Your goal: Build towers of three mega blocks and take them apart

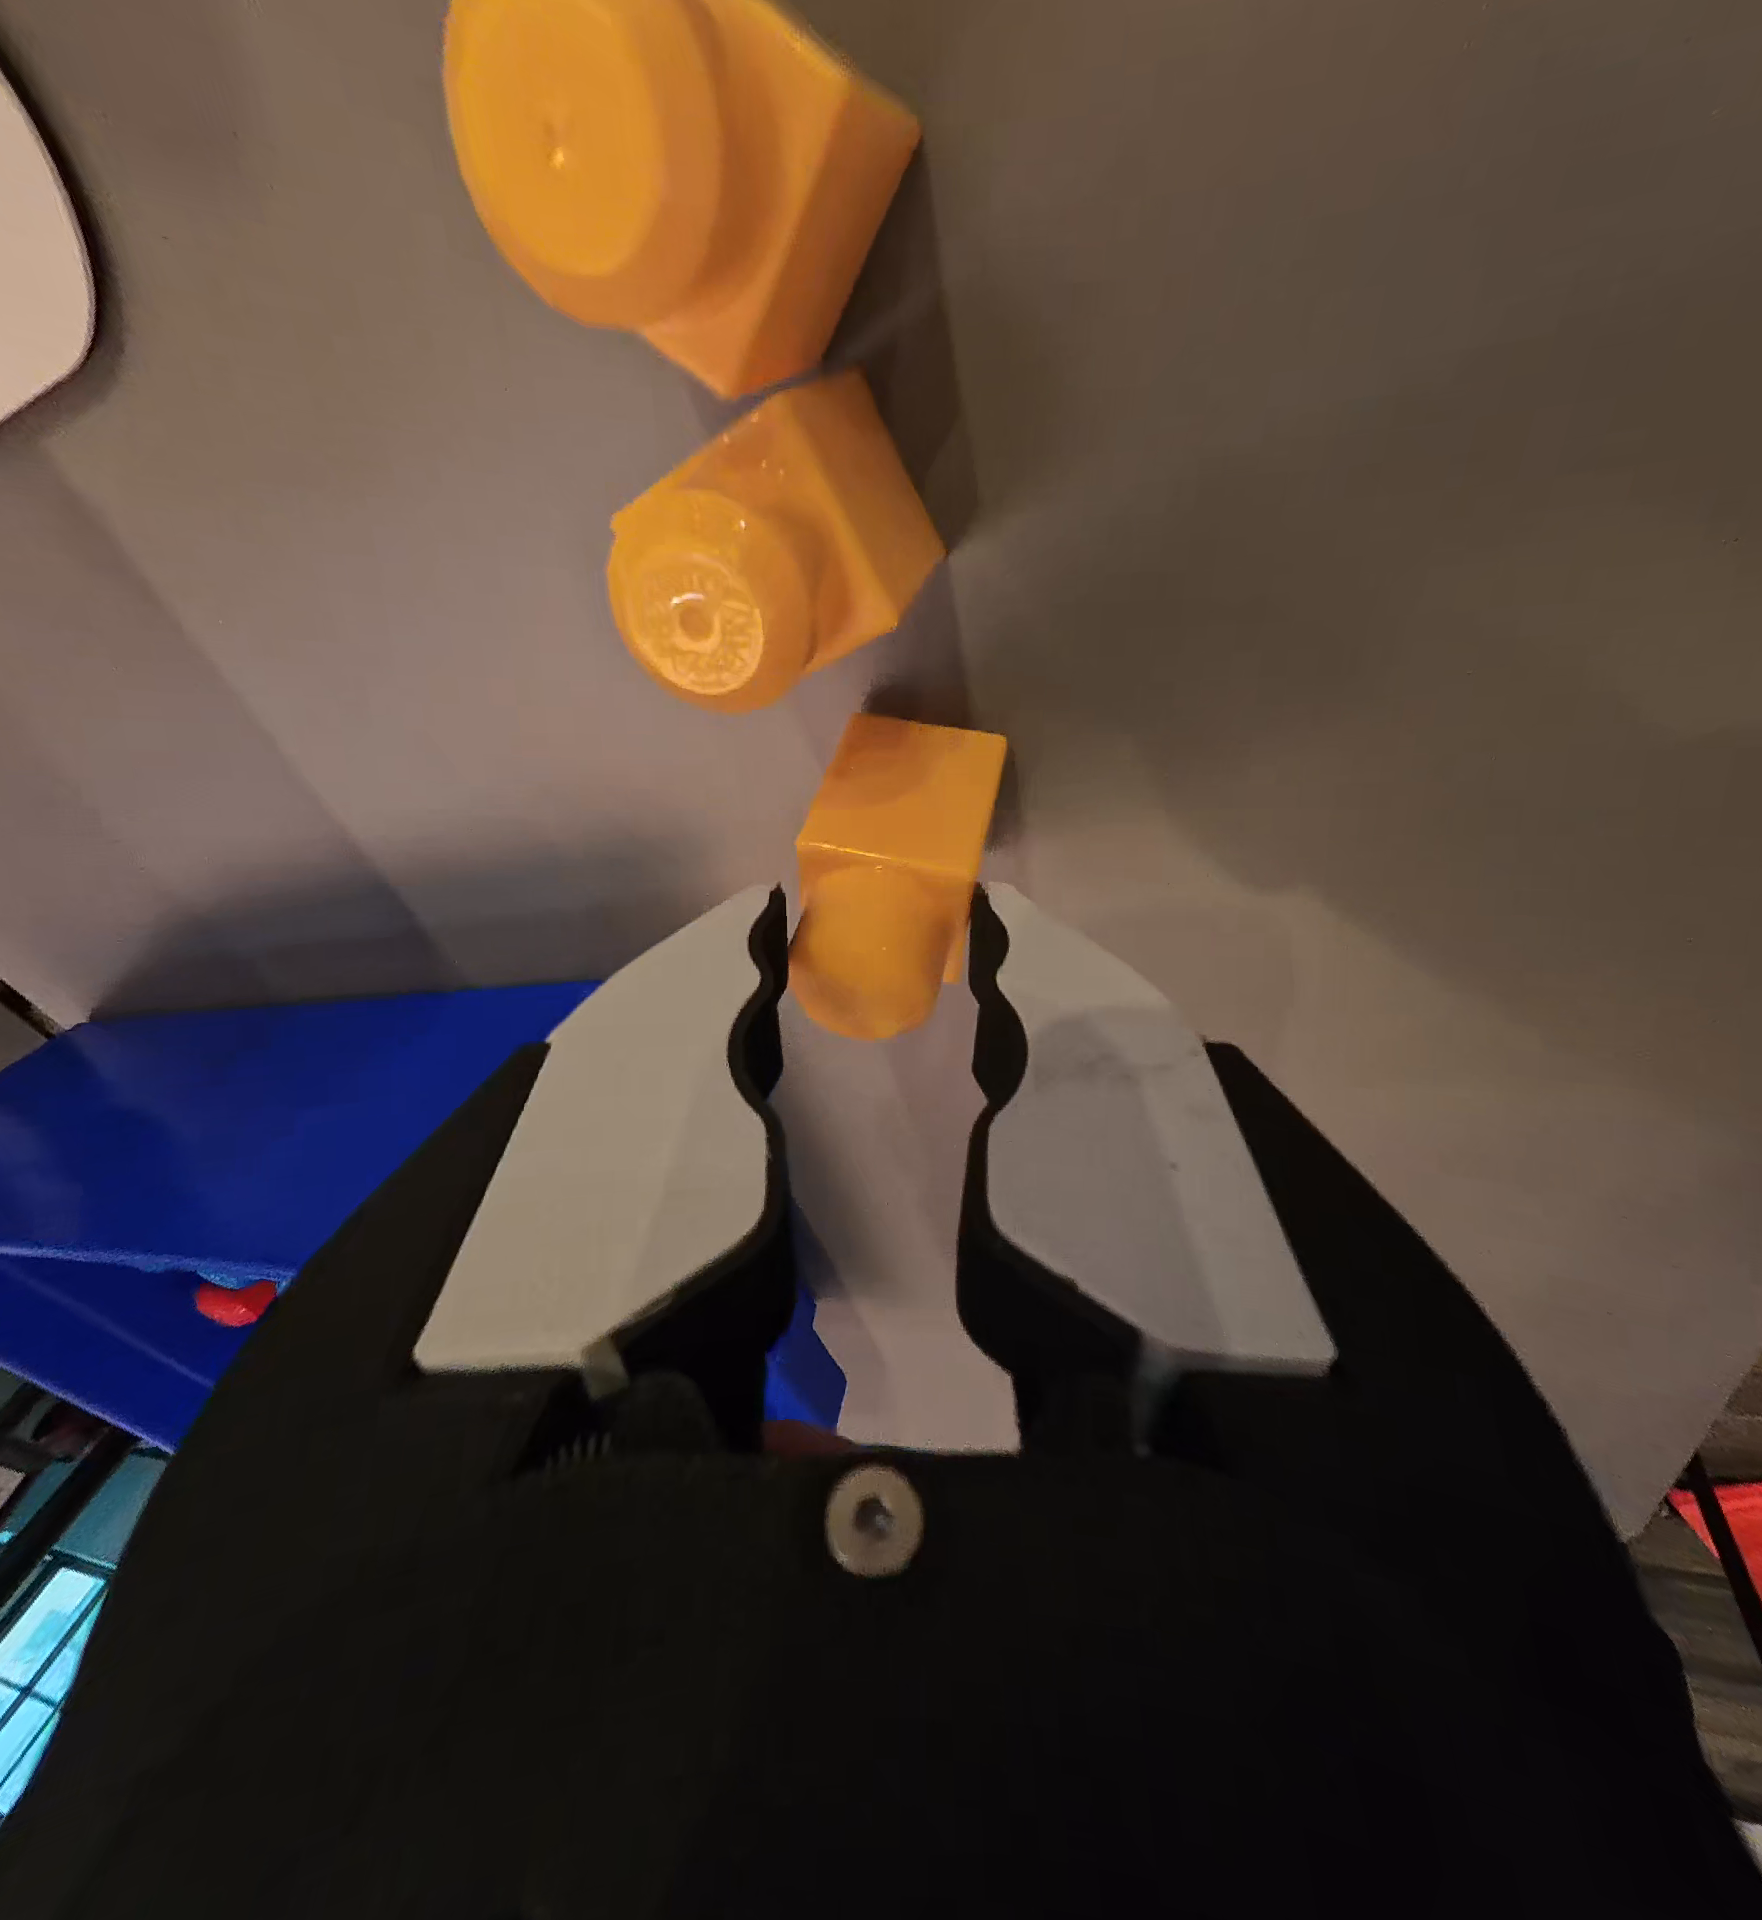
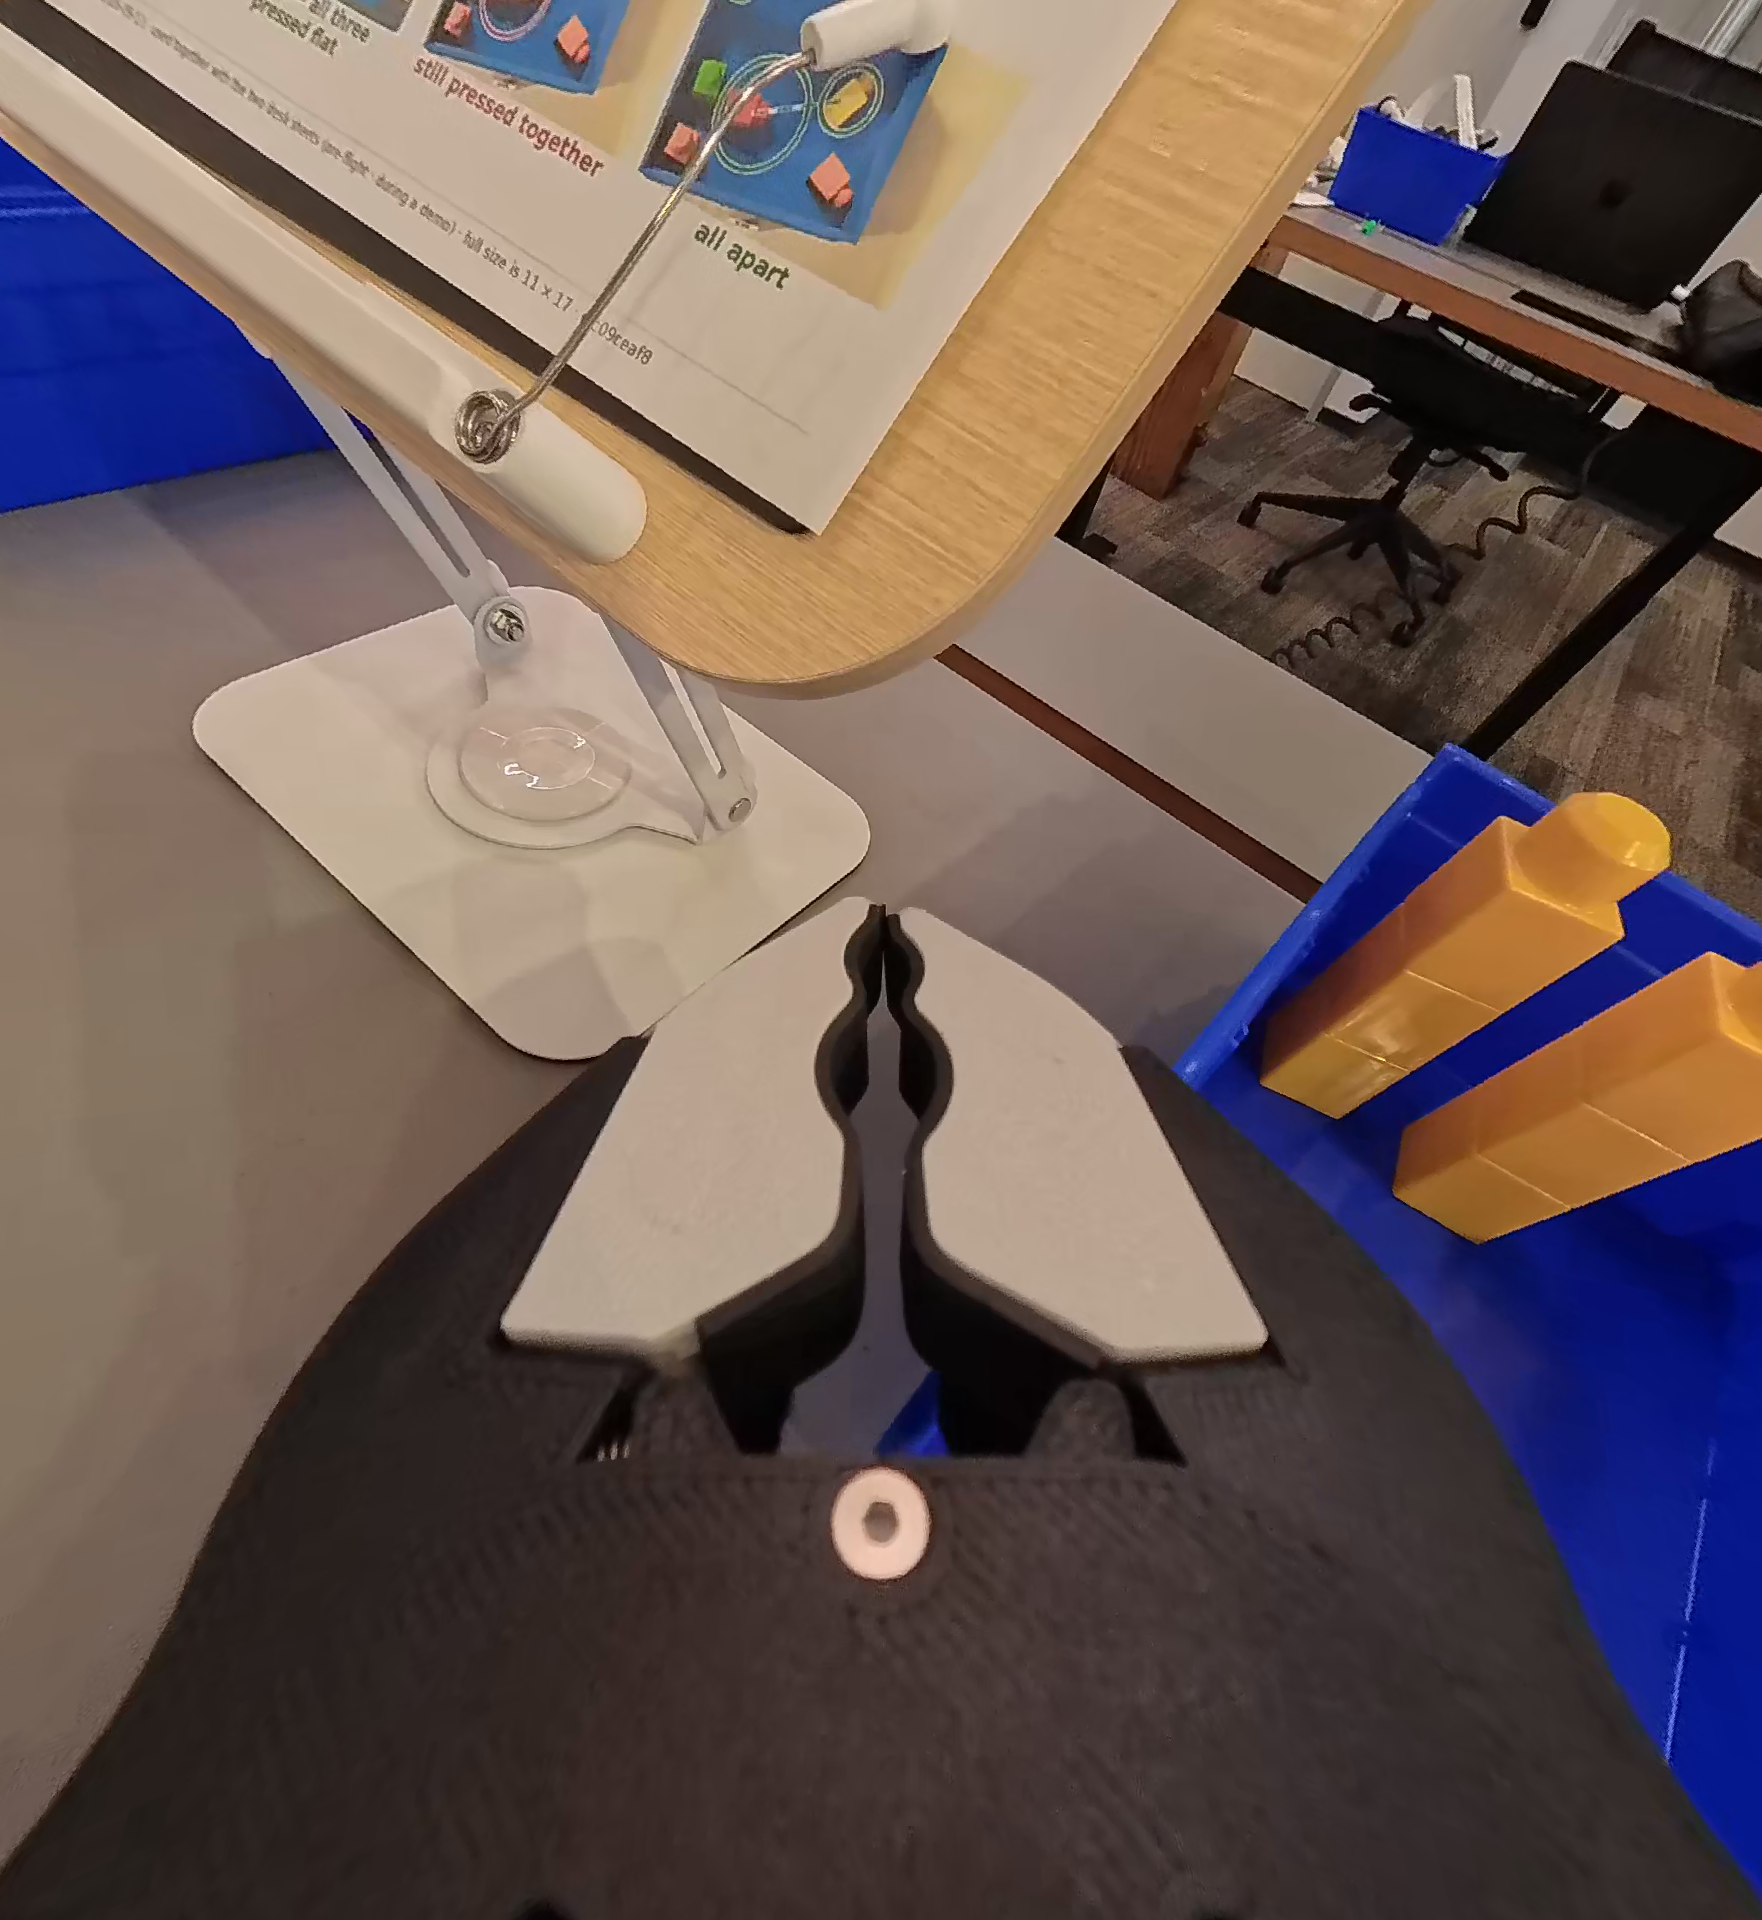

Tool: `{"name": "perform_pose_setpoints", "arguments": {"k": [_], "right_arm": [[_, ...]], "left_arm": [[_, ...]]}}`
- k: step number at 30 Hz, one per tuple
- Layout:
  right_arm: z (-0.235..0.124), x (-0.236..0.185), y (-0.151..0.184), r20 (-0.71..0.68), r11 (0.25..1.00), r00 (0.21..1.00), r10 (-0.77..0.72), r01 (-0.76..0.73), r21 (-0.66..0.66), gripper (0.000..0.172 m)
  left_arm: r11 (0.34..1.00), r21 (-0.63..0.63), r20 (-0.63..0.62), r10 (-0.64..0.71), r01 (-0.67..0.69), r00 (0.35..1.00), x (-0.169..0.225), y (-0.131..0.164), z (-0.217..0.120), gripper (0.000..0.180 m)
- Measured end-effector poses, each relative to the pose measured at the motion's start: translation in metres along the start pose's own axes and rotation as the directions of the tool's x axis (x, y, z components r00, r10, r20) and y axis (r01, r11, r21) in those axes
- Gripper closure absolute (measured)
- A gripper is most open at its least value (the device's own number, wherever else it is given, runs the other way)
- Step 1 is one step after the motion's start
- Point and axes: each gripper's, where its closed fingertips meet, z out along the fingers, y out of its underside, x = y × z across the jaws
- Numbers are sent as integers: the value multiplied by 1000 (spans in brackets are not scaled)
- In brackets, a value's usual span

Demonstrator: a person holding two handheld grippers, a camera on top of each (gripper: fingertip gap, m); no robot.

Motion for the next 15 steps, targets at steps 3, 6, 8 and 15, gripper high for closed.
{"name": "perform_pose_setpoints", "arguments": {"k": [3,6,8,15], "right_arm": [[0,0,-1,2,1000,1000,0,0,2,172],[-1,0,-1,3,1000,1000,0,0,4,172],[-1,0,-1,3,1000,1000,0,0,6,172],[-2,0,-3,4,1000,1000,3,-3,13,172]], "left_arm": [[1000,14,-13,-11,11,1000,1,-5,2,147],[998,49,12,-49,48,999,-2,-4,-3,136],[989,113,21,-103,100,994,-3,-3,-9,133],[786,489,-63,-402,380,913,-5,8,-19,117]]}}
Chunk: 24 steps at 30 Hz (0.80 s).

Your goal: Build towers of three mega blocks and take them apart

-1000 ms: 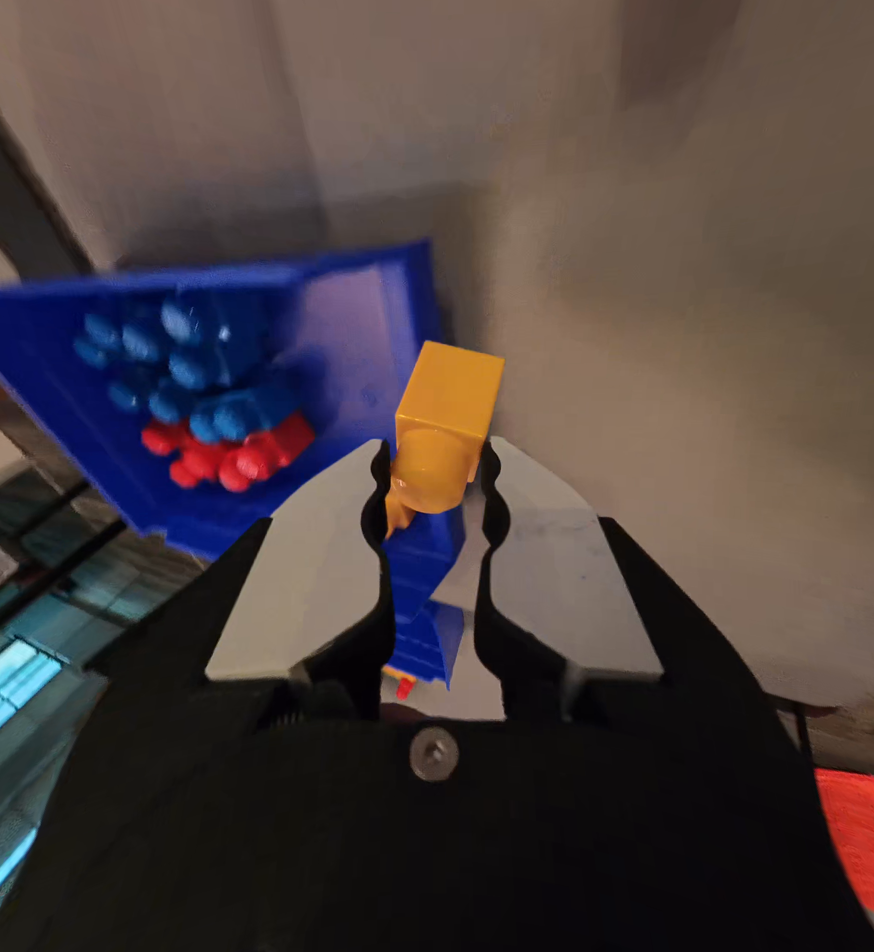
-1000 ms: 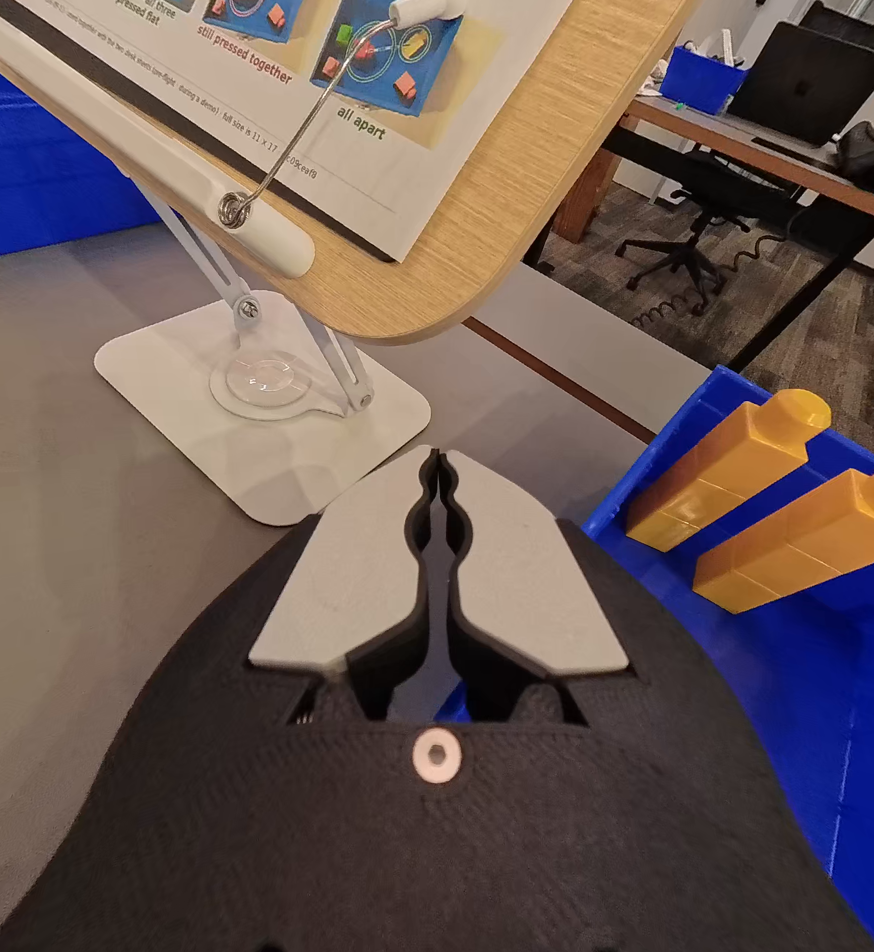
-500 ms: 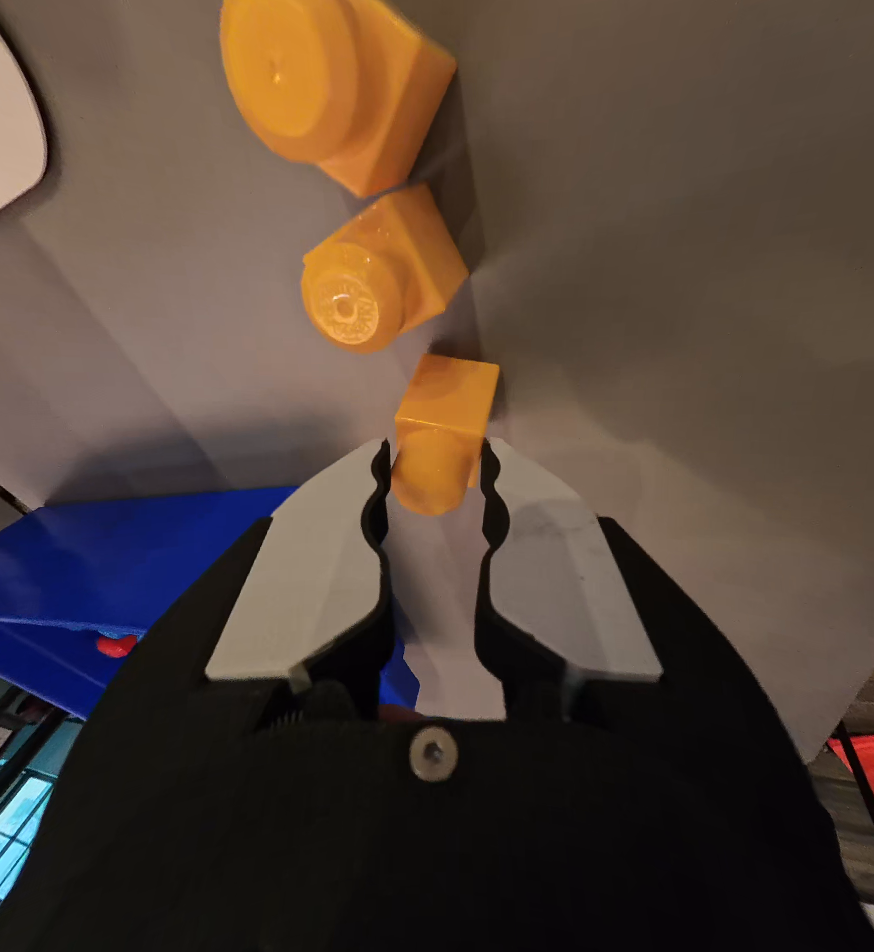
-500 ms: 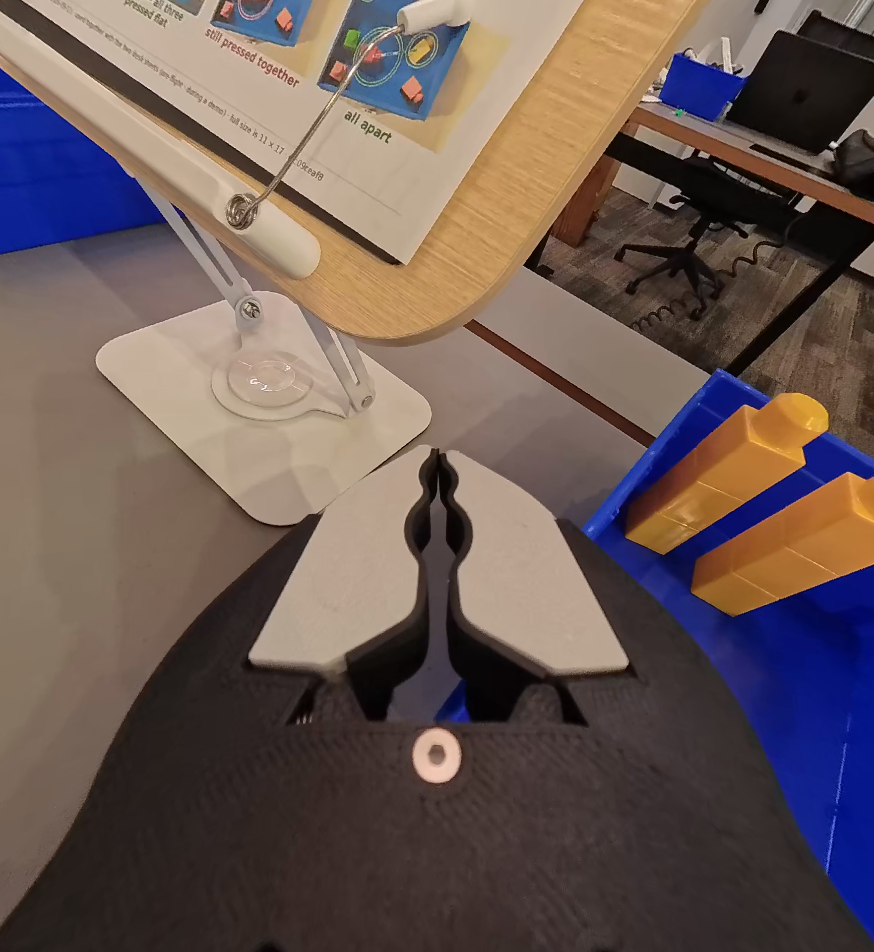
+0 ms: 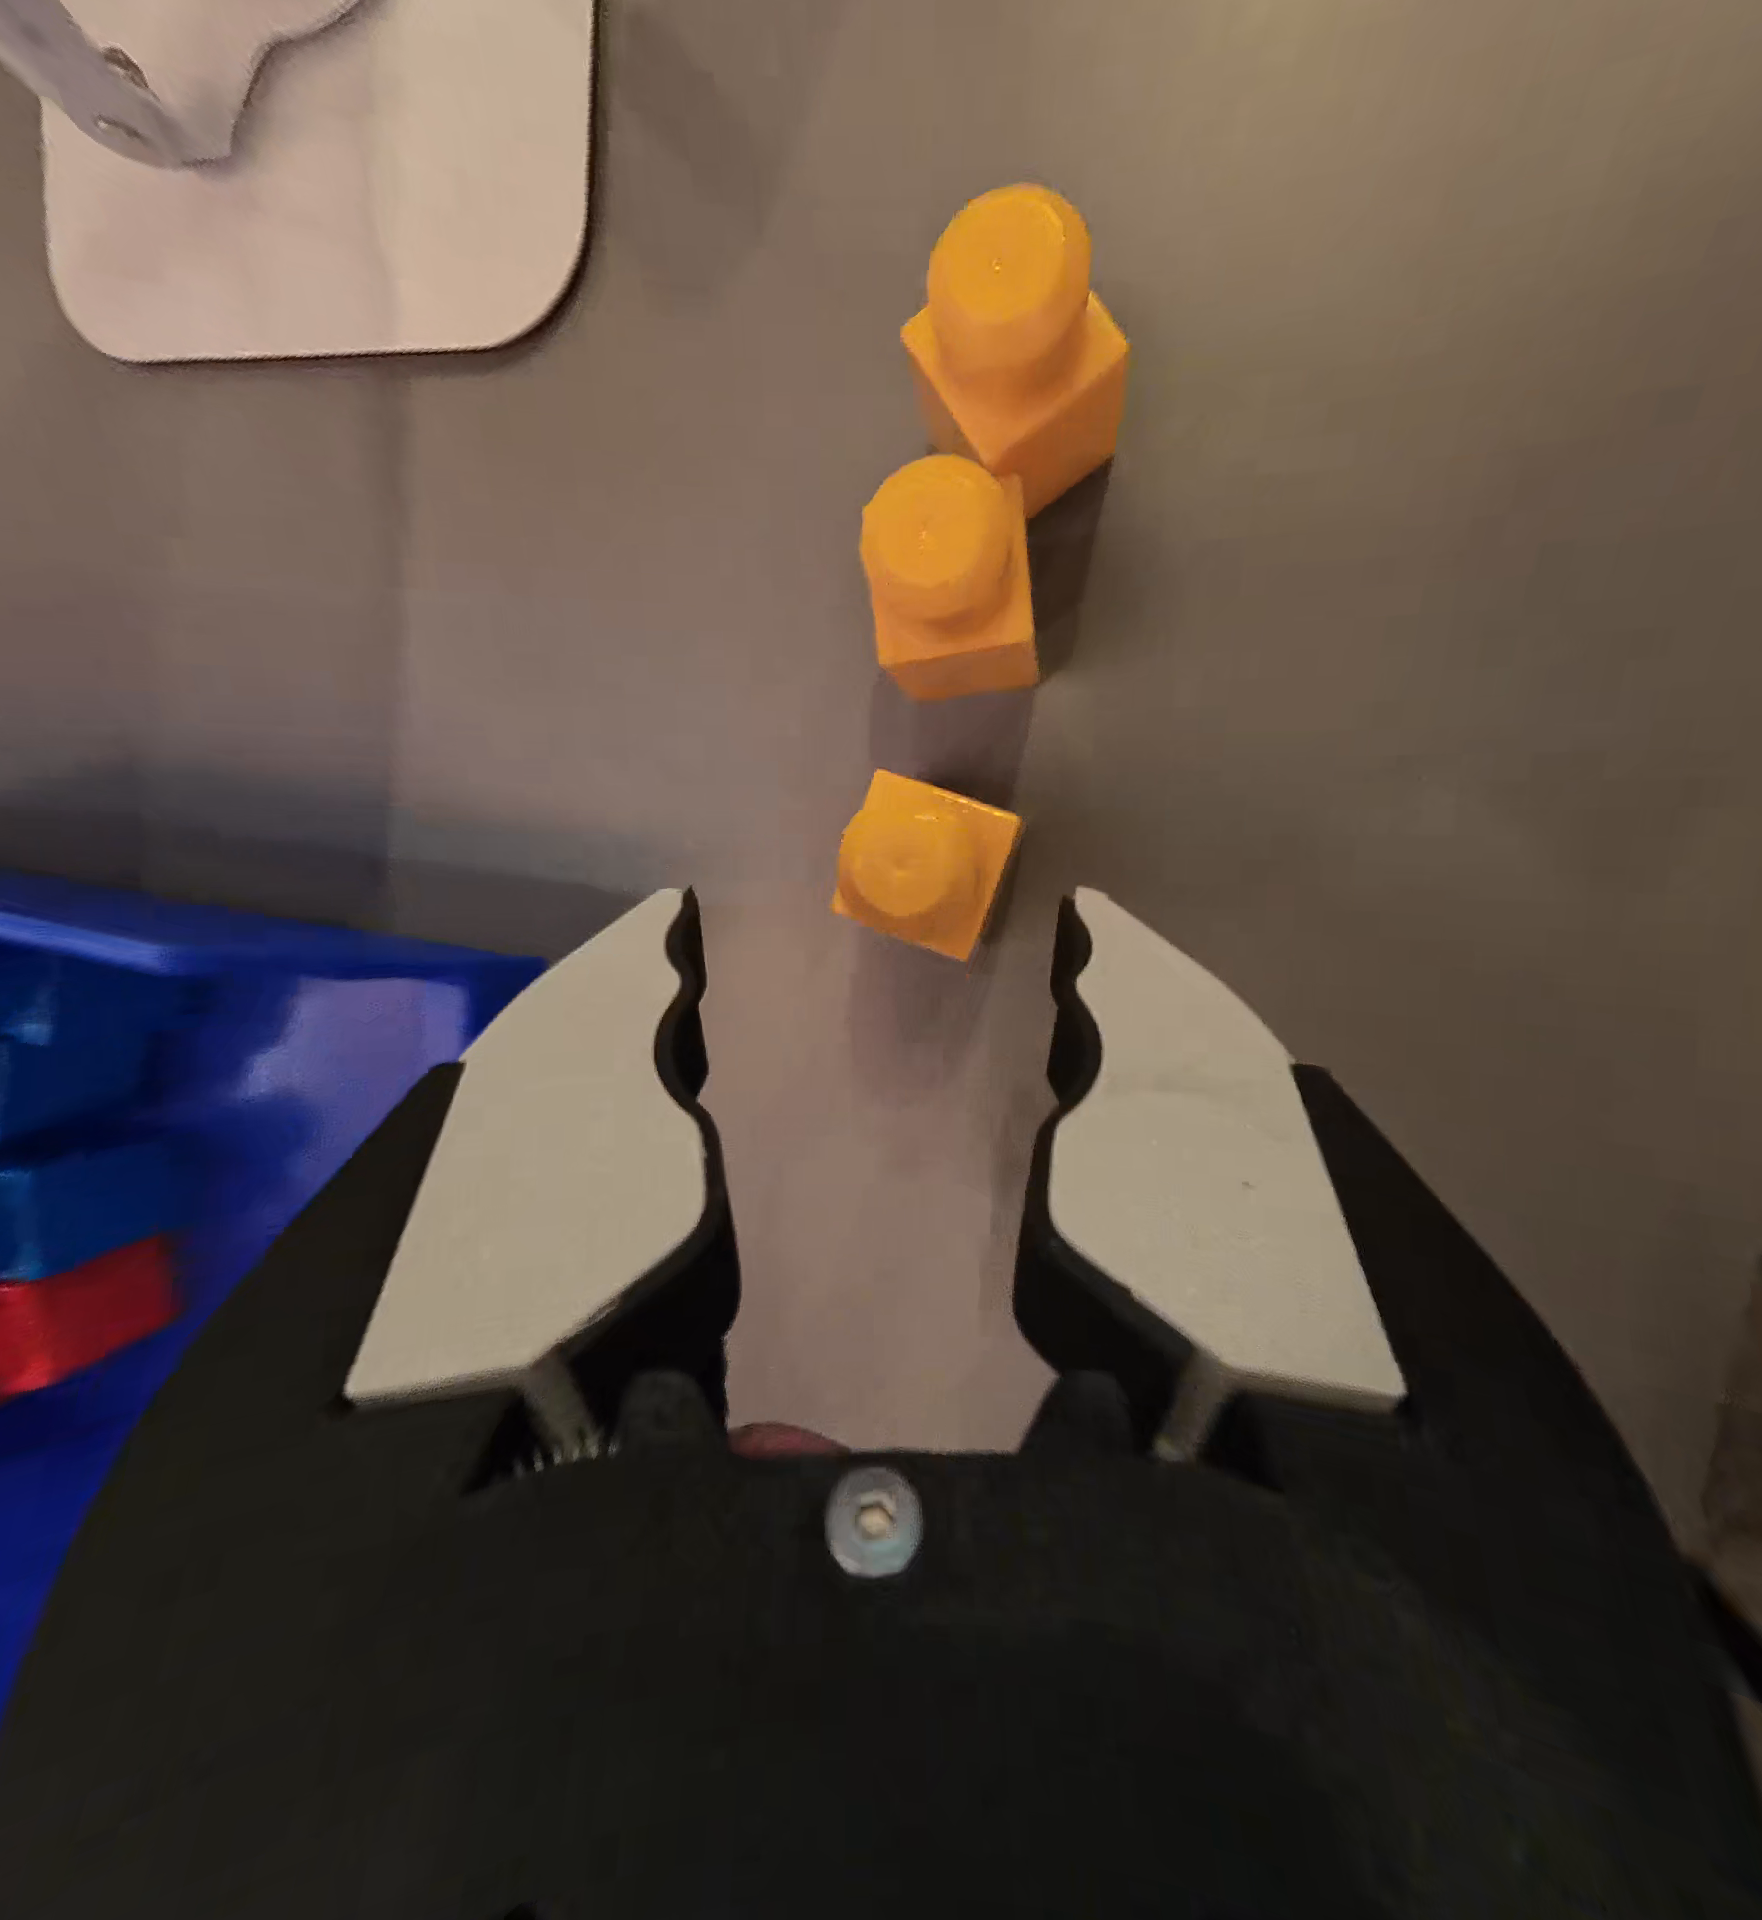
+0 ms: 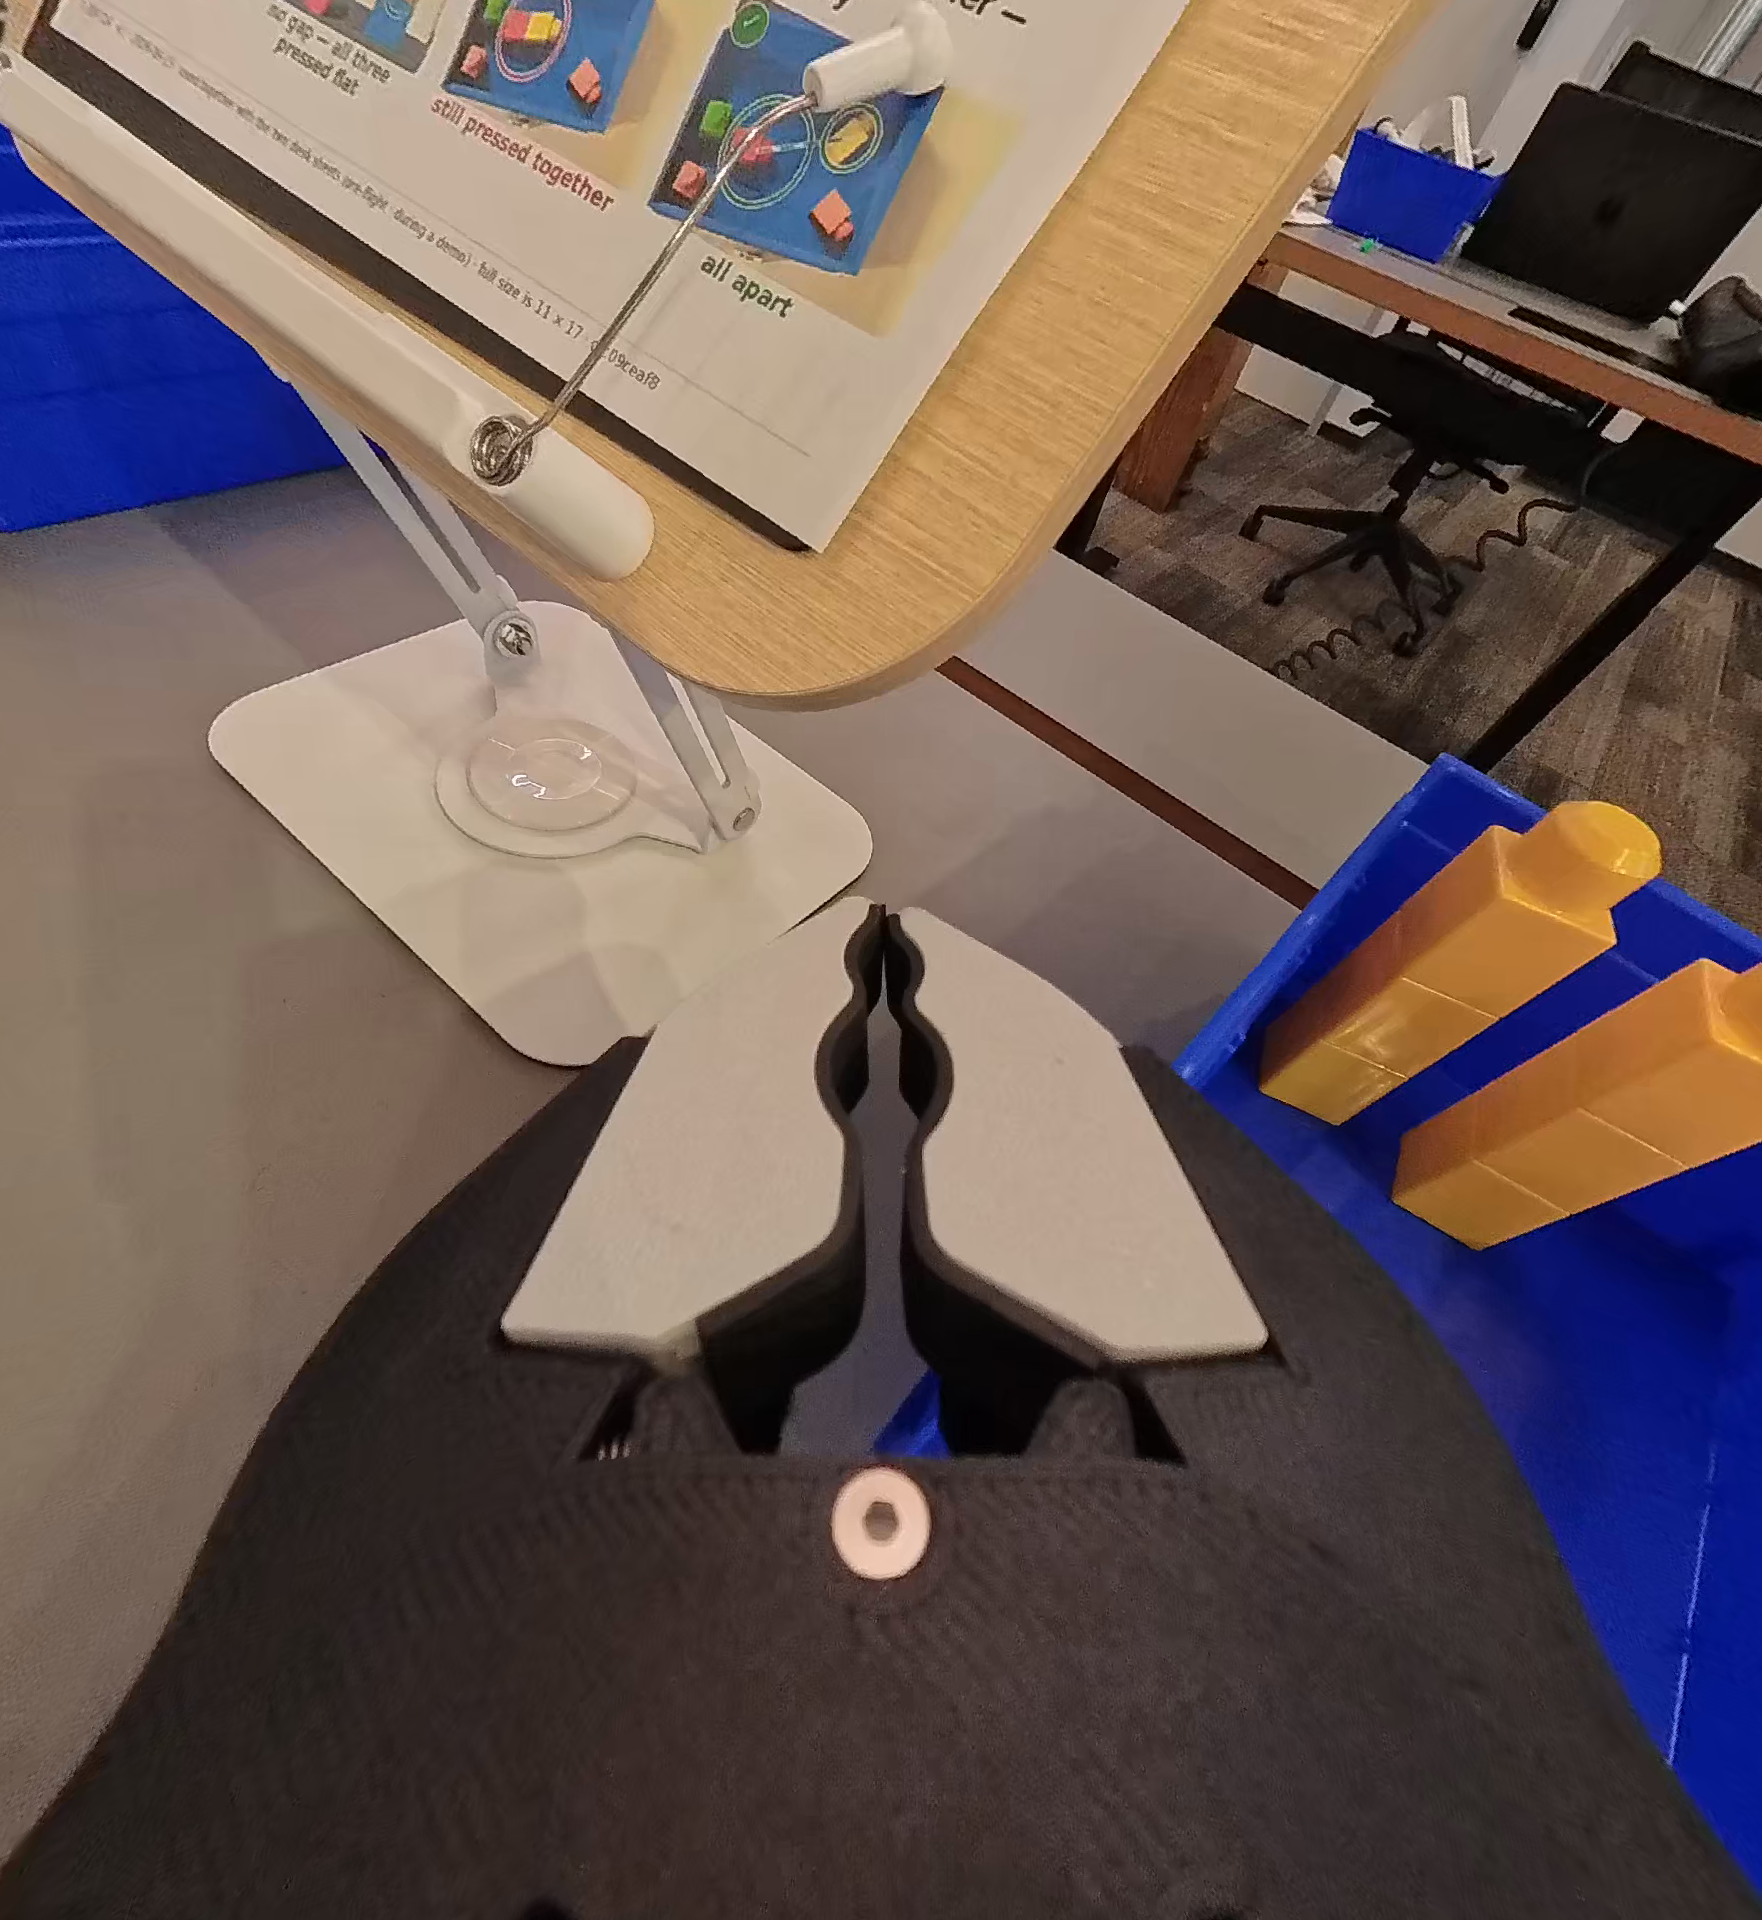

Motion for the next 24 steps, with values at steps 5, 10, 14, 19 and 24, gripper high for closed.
{"name": "perform_pose_setpoints", "arguments": {"k": [5,10,14,19,24], "right_arm": [[3,-2,2,8,1000,1000,6,-6,-6,172],[3,-1,3,7,1000,1000,9,-9,-6,172],[2,0,3,8,1000,1000,12,-12,-6,172],[3,-2,2,11,1000,1000,3,-3,-5,172],[-7,-14,-19,14,996,999,-51,50,80,172]], "left_arm": [[990,115,-81,-73,82,994,11,16,26,119],[973,191,-154,-103,132,983,14,19,43,122],[964,219,-191,-108,150,976,17,18,50,134],[949,261,-210,-125,179,970,15,16,52,143],[935,301,-178,-137,186,975,11,10,48,143]]}}
